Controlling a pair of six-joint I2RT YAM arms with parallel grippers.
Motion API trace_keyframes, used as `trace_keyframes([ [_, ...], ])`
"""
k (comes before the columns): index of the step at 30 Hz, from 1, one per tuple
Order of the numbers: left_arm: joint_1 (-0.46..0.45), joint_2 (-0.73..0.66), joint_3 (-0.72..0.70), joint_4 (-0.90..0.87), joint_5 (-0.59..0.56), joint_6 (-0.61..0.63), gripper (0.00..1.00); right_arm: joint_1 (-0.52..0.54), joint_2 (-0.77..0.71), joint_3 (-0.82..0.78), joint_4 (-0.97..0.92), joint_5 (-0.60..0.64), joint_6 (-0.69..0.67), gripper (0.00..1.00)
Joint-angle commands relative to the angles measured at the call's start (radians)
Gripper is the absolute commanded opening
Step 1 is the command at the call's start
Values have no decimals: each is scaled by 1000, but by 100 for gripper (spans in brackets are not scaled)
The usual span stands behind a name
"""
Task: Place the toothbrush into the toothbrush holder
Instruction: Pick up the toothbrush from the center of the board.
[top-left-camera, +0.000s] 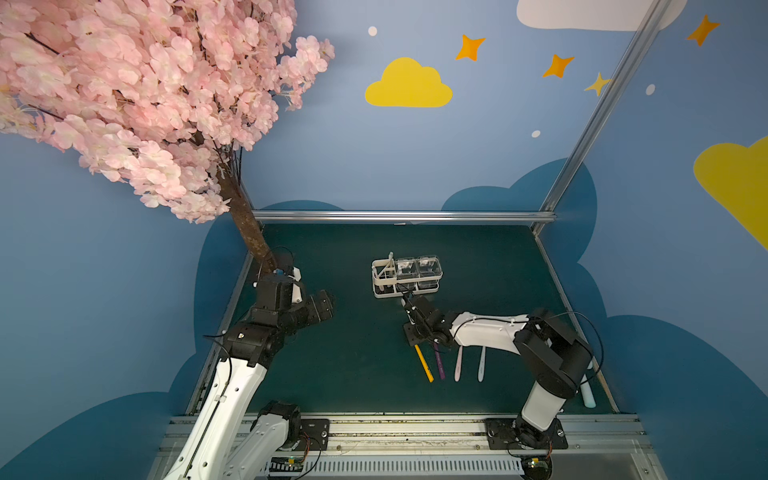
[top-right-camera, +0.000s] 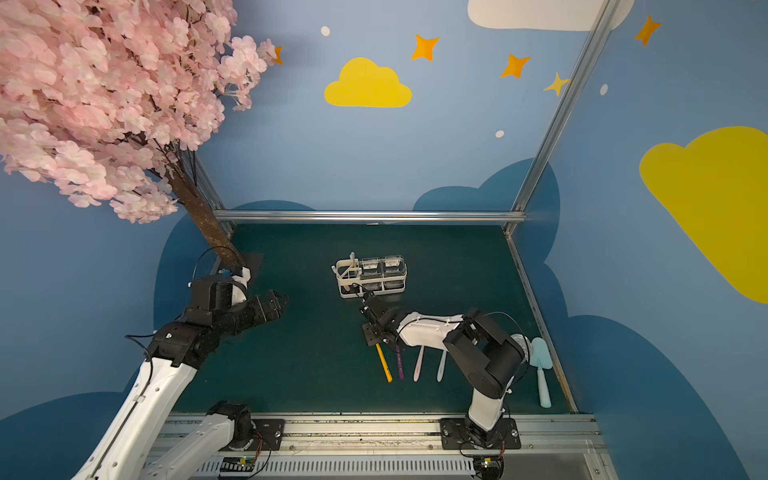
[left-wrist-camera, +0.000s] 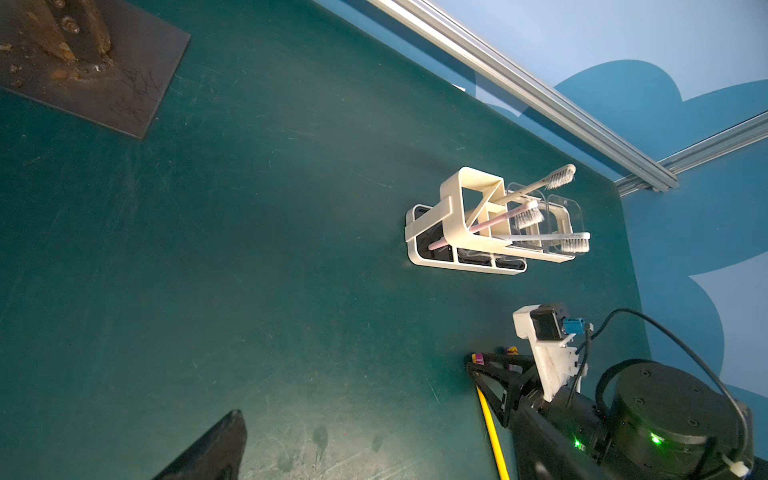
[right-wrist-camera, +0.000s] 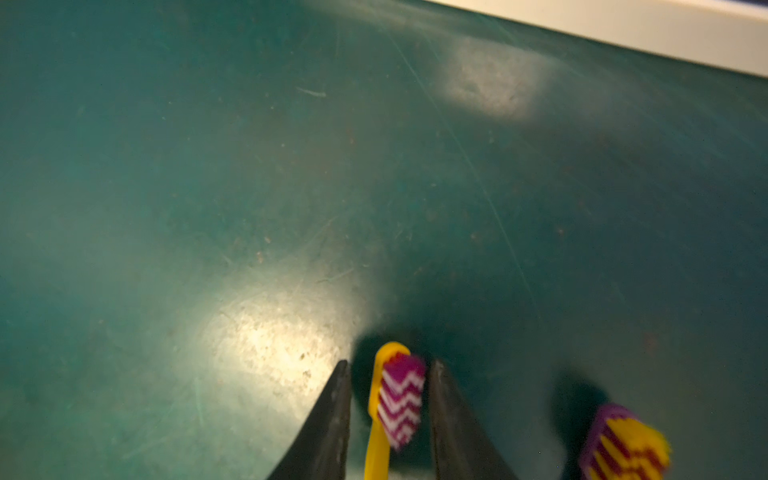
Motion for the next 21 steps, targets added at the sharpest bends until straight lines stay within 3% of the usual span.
trace_keyframes([
  [1,4,2,-1,-5,-2,6,100,-8,22,-4,-55,5,10,29],
  [21,4,12,-2,-2,9,6,100,-7,-45,24,-61,-22,19,0],
])
